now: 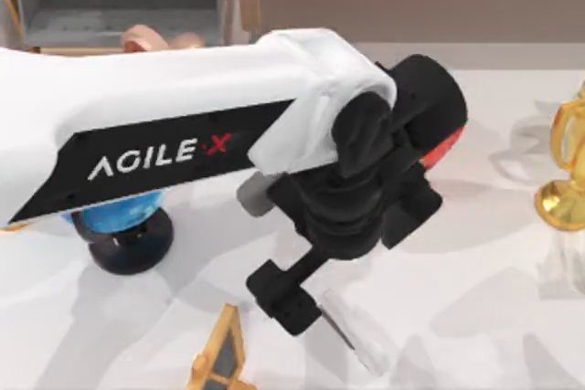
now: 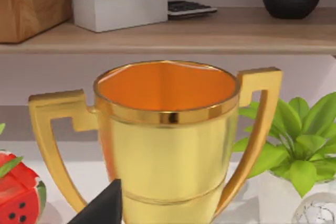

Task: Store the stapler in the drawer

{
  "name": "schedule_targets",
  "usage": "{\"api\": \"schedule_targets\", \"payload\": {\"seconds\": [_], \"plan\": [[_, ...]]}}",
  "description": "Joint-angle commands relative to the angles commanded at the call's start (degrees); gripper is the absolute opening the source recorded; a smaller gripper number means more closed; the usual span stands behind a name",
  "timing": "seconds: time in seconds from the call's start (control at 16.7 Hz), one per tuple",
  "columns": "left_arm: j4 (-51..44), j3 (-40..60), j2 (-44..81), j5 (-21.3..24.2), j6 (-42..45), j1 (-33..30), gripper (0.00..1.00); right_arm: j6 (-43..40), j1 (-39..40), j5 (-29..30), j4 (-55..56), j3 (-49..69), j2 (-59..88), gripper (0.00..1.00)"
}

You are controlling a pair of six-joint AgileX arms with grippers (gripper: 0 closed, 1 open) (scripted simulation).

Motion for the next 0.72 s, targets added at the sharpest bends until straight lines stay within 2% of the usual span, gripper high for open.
{"api": "schedule_targets", "payload": {"seconds": [0.24,0.72], "plan": [[-3.2,2.9,6.9,-0.8,-2.0,-3.2,1.00,0.0,0.0,0.0,0.0,0.0,0.0,1.00],[-0.9,1.3,8.1,-0.9,-1.8,-3.2,1.00,0.0,0.0,0.0,0.0,0.0,0.0,1.00]]}}
